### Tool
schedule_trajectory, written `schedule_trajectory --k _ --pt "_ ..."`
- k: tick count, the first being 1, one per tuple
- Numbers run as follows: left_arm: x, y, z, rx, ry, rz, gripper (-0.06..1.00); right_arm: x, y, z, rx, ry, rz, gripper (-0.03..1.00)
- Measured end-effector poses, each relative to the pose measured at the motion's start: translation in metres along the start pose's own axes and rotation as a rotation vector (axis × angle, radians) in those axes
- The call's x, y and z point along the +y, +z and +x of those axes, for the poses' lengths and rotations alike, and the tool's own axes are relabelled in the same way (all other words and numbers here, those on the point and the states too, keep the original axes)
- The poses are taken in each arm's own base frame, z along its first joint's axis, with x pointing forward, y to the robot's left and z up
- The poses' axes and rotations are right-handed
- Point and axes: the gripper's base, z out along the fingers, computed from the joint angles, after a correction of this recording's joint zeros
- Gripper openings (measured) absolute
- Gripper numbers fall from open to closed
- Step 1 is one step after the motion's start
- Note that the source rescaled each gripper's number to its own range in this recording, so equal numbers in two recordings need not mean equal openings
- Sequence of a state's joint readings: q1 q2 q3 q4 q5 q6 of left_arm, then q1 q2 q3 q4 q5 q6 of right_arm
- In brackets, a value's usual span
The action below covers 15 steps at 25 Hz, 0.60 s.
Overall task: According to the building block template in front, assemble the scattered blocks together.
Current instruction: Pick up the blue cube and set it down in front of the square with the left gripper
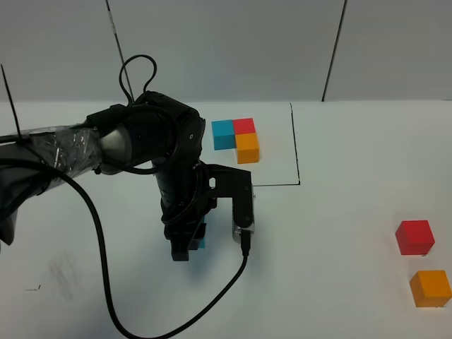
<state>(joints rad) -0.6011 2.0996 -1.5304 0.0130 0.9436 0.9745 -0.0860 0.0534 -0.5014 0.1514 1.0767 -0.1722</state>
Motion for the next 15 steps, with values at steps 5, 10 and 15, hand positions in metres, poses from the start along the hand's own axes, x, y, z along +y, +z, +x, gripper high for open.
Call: schedule_trajectory --k 5,10,15 --pt "-0.005 0.0 -0.012 -0.031 0.019 -0.013 0.0 0.0 0.0 0.0 0.0 0.0 0.0 0.63" --pt "-0.01 0.0 -0.019 -0.036 -0.022 -0.007 0.0 0.0 0.0 0.0 0.0 0.0 0.0 0.63" --pt "-0.013 0.0 -0.017 -0.015 -0.061 0.022 0.0 0.0 0.0 0.0 0.0 0.0 0.0 0.63"
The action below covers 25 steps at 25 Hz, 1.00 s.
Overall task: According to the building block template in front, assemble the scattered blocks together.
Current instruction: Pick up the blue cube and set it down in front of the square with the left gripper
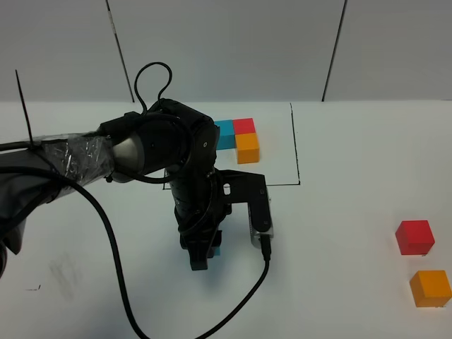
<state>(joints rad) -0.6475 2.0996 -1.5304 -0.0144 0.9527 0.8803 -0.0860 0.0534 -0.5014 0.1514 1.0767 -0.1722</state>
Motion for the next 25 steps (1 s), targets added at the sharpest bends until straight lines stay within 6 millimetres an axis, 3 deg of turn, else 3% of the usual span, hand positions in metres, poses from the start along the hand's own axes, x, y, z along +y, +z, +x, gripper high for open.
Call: schedule_trajectory --k 8,16,25 --pt "0.003 0.001 -0.002 -0.02 -0.002 -0.027 0.0 0.0 0.0 0.0 0.0 0.0 0.0 0.63" --pt "0.009 0.026 -0.008 -0.029 0.047 -0.056 0.0 0.0 0.0 0.0 0.0 0.0 0.0 0.63" --pt "0.014 0.04 -0.011 -0.001 0.112 -0.113 0.0 0.0 0.0 0.0 0.0 0.0 0.0 0.63"
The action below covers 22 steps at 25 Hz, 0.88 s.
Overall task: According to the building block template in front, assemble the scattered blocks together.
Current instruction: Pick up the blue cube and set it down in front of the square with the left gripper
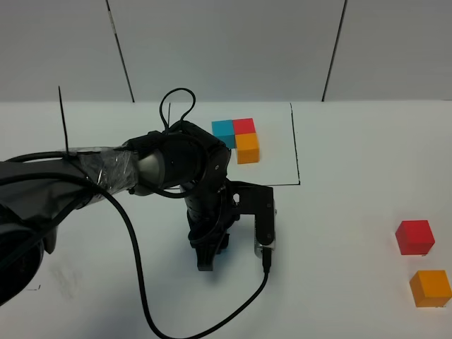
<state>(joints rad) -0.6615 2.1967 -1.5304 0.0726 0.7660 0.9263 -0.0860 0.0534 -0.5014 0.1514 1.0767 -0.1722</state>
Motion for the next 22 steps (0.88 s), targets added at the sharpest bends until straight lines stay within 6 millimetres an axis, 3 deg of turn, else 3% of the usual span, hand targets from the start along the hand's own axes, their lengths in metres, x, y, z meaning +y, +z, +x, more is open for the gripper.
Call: schedule_trajectory --k 22 --pt "-0.002 0.0072 -0.0007 0.008 -0.01 0.036 0.0 0.0 0.0 0.0 0.0 0.0 0.0 0.63"
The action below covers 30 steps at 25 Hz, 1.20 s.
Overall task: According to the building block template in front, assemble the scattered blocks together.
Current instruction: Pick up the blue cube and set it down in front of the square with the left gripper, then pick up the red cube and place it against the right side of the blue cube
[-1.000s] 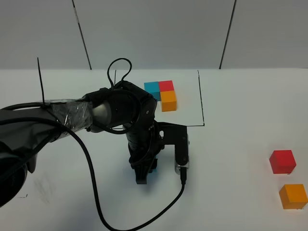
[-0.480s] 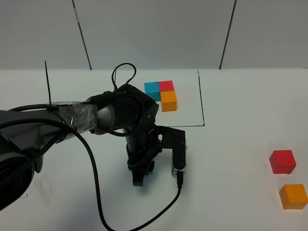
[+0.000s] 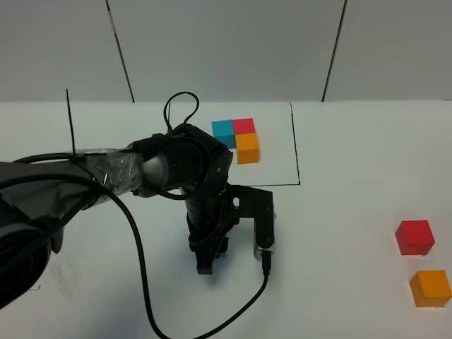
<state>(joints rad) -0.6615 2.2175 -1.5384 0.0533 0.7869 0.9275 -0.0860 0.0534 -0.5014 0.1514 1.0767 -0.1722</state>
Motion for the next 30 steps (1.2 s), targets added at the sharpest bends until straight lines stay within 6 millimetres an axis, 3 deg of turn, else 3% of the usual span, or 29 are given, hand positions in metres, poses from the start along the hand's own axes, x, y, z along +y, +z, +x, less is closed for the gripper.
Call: schedule_trajectory --k 6,9,12,15,18,23,27,30 --pt "-0.002 0.0 0.0 0.004 -0.01 0.019 0.05 0.0 0.0 0.0 0.0 0.0 0.0 0.63" --pt "-0.004 0.005 0.001 0.019 -0.033 0.044 0.37 0.0 0.0 0.0 0.0 0.0 0.0 0.63" --pt "-0.004 0.005 0.002 0.023 -0.058 0.046 0.78 0.0 0.0 0.0 0.0 0.0 0.0 0.63" --pt "-0.004 0.004 0.002 0.027 -0.062 0.048 0.96 0.0 0.0 0.0 0.0 0.0 0.0 0.63" --pt "-0.003 -0.004 0.002 0.021 -0.064 0.039 1.0 0.0 0.0 0.0 0.0 0.0 0.0 0.63" --pt "0.004 -0.037 -0.001 0.005 -0.068 0.009 1.0 0.0 0.0 0.0 0.0 0.0 0.0 0.63" --pt "0.005 -0.076 0.003 0.027 -0.07 0.004 0.99 0.0 0.0 0.0 0.0 0.0 0.0 0.63" --pt "0.001 -0.117 0.009 0.04 -0.102 -0.011 0.93 0.0 0.0 0.0 0.0 0.0 0.0 0.63"
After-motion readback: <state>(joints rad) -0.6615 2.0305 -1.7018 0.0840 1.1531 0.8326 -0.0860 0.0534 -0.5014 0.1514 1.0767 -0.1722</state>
